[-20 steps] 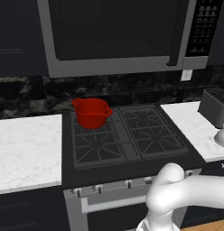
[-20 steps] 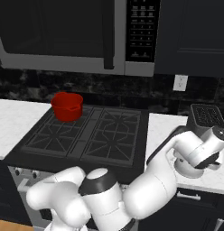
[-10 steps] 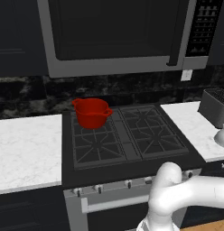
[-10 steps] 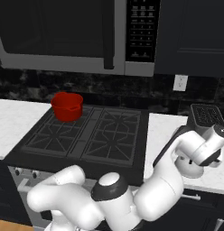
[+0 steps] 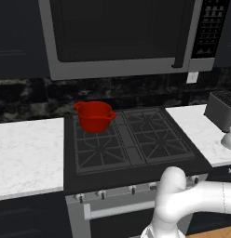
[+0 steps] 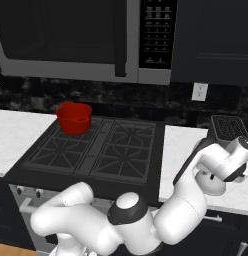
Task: Pick the kettle from the counter and place it on a stove burner. Then turn the burner on.
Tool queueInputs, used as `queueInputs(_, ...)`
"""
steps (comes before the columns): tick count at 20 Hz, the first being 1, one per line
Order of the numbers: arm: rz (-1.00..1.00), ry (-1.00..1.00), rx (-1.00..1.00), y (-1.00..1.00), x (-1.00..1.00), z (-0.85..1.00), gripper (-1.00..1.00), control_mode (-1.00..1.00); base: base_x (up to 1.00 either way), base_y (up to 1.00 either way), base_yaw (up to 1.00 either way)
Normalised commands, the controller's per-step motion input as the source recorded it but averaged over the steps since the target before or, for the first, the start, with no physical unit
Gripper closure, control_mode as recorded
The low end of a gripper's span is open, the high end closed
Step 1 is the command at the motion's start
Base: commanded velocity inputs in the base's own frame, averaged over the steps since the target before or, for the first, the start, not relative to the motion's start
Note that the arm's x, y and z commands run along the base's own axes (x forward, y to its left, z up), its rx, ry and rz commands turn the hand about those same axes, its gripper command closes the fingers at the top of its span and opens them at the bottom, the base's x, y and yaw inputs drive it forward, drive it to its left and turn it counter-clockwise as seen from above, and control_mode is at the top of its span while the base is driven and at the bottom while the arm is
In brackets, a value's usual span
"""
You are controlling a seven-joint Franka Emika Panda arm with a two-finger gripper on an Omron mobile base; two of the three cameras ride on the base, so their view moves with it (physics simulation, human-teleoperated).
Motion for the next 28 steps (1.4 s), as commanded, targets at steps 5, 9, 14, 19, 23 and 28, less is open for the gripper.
queueInputs(5, 0.00, 0.00, 0.00, 0.00, 0.00, 0.00, 1.00, -1.00, 0.00, 0.00, 0.00)
queueInputs(9, 0.03, 0.00, 0.00, 0.01, -0.13, 0.01, 1.00, -1.00, 0.00, 0.00, 0.00)
queueInputs(14, 0.09, -0.14, 0.00, 0.19, -0.23, 0.28, 1.00, -1.00, 0.00, 0.00, 0.00)
queueInputs(19, 0.12, -0.24, -0.02, 0.47, -0.40, 0.51, 1.00, -1.00, 0.00, 0.00, 0.00)
queueInputs(23, 0.11, -0.18, -0.06, 0.67, -0.46, 0.52, 1.00, -1.00, 0.00, 0.00, 0.00)
queueInputs(28, 0.10, -0.09, -0.10, 0.82, -0.44, 0.57, 1.00, -1.00, 0.00, 0.00, 0.00)
